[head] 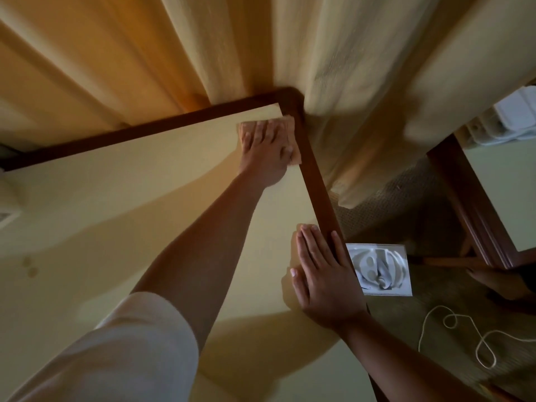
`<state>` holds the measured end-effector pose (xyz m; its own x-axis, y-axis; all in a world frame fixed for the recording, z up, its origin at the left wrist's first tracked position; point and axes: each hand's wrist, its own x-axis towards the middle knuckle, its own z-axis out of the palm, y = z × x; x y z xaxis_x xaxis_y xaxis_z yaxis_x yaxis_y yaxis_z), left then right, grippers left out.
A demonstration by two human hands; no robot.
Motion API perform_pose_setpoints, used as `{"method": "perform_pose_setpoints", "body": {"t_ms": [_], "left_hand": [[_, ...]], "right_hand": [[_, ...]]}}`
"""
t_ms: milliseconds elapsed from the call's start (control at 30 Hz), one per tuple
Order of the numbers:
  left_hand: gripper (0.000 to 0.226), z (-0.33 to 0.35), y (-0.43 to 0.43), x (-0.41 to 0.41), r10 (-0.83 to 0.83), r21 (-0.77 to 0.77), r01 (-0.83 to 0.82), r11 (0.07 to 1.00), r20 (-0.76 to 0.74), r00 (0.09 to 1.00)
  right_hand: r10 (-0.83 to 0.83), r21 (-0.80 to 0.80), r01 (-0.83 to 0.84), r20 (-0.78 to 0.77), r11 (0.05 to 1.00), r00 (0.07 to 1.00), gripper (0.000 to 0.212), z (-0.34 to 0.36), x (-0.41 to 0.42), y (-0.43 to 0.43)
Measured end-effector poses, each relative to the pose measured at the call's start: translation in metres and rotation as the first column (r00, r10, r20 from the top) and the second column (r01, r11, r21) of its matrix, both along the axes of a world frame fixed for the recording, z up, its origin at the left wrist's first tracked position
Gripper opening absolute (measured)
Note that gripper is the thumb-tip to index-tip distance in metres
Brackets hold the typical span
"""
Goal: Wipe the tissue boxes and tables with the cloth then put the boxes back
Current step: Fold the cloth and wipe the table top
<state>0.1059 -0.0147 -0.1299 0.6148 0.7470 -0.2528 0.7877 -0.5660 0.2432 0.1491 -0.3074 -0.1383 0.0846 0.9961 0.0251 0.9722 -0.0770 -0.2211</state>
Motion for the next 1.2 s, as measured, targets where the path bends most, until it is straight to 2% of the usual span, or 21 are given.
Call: {"method": "perform_pose_setpoints", "body": {"t_ms": [300, 500, 633, 733, 867, 933, 1067, 1200], "left_hand": [[0.063, -0.001, -0.093, -0.051, -0.011, -0.016, 0.011, 1.0, 0.004, 1.0], [0.063, 0.007, -0.134, -0.073, 0.034, -0.101, -0.037, 0.994, -0.027, 0.999], [0.068, 0.019, -0.167, -0.086, 0.062, -0.187, -0.07, 0.98, -0.046, 0.997], [0.075, 0.026, -0.196, -0.097, 0.085, -0.229, -0.096, 0.969, -0.059, 0.995], [0.081, 0.035, -0.237, -0.109, 0.098, -0.287, -0.113, 0.951, -0.067, 0.993], [0.077, 0.041, -0.256, -0.114, 0.097, -0.312, -0.118, 0.943, -0.082, 0.992], [0.072, 0.052, -0.29, -0.121, 0.078, -0.349, -0.107, 0.931, -0.095, 0.992], [0.077, 0.047, -0.334, -0.134, 0.035, -0.318, -0.072, 0.946, -0.119, 0.992]], "right_hand": [[-0.004, 0.085, 0.001, 0.034, 0.996, 0.999, 0.067, -0.006, -0.001, 0.0], [0.019, 0.046, -0.02, 0.027, 0.999, 0.999, 0.064, -0.008, -0.001, -0.002], [0.001, -0.001, -0.001, -0.06, 1.0, 0.998, 0.066, -0.004, 0.0, -0.003], [0.048, 0.056, -0.042, -0.116, 0.998, 0.992, 0.064, 0.006, 0.0, -0.01], [0.18, 0.128, -0.165, -0.118, 0.978, 0.977, 0.047, 0.012, -0.008, -0.038], [0.203, 0.114, -0.191, -0.101, 0.975, 0.974, 0.038, 0.013, -0.011, -0.058], [0.248, 0.031, -0.246, -0.074, 0.969, 0.966, 0.041, 0.013, -0.016, -0.105], [0.254, 0.053, -0.251, -0.075, 0.967, 0.964, 0.04, 0.01, -0.021, -0.153]]}}
